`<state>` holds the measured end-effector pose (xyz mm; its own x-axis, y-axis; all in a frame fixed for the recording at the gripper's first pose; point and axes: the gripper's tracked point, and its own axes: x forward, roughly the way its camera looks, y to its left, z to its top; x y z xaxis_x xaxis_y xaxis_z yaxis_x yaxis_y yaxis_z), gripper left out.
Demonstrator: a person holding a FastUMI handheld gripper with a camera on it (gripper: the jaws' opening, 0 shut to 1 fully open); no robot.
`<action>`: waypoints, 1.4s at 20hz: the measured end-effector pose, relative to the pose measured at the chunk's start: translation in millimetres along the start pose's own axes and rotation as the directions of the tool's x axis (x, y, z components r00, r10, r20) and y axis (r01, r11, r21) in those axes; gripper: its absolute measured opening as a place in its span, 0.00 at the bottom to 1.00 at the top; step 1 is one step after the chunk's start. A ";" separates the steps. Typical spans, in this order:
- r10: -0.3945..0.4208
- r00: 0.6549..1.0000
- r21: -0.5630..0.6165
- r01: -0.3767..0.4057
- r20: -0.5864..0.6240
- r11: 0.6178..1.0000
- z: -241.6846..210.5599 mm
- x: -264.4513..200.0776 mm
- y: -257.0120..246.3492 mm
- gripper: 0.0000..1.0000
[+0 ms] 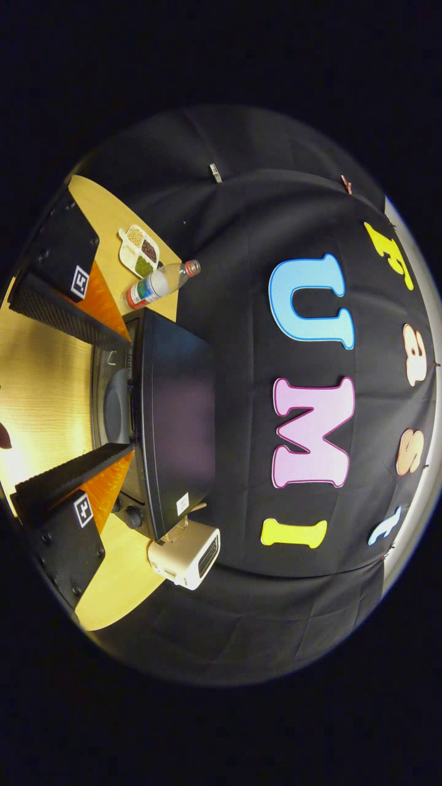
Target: Open the toaster oven, put the food inside, and close the toaster oven door.
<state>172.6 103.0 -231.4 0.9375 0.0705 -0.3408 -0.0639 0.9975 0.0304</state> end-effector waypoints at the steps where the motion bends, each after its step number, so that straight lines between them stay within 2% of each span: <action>1: -0.003 1.000 0.004 0.003 -0.013 1.000 -5.2 11.4 -2.0 0.98; 7: -0.037 0.996 0.010 0.038 -0.085 0.999 -32.2 54.2 -8.9 0.98; 11: -0.029 0.998 -0.002 0.029 -0.047 1.000 -21.9 61.8 -4.2 0.99; 15: -0.025 0.997 0.025 0.027 -0.067 0.999 -24.6 72.0 -6.1 0.99; 22: -0.041 0.997 0.011 0.042 -0.071 0.999 -51.0 35.6 -7.1 0.97; 28: -0.041 0.994 0.016 0.043 -0.101 0.999 -94.6 0.4 -9.5 0.97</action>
<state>141.2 94.2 -320.7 0.9001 0.0300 -0.4346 -0.0183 0.9993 0.0311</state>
